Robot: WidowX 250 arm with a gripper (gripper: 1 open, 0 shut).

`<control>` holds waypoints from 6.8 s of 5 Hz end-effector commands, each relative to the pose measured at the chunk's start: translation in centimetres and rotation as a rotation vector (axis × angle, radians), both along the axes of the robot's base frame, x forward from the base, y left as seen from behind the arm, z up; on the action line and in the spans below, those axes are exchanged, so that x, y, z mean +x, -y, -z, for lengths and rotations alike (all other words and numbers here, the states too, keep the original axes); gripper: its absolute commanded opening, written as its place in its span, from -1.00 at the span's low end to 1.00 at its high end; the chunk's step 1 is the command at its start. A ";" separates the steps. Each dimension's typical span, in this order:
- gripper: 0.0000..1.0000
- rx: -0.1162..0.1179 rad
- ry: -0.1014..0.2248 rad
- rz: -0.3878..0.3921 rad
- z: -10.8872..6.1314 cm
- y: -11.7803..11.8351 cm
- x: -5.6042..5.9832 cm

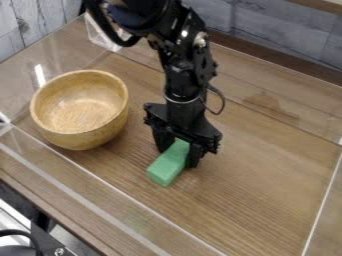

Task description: Put green object into wooden bowl

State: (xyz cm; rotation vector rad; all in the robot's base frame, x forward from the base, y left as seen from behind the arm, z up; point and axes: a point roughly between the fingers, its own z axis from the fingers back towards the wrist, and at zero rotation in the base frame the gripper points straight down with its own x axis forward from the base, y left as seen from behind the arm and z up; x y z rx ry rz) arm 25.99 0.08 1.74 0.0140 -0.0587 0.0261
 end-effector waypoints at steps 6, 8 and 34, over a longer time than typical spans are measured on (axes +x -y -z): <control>-1.00 -0.058 0.015 -0.007 -1.2 -1.6 1.2; -1.00 -0.076 0.001 0.017 -1.4 -2.5 0.8; -1.00 -0.083 -0.012 0.186 -8.6 -12.9 0.4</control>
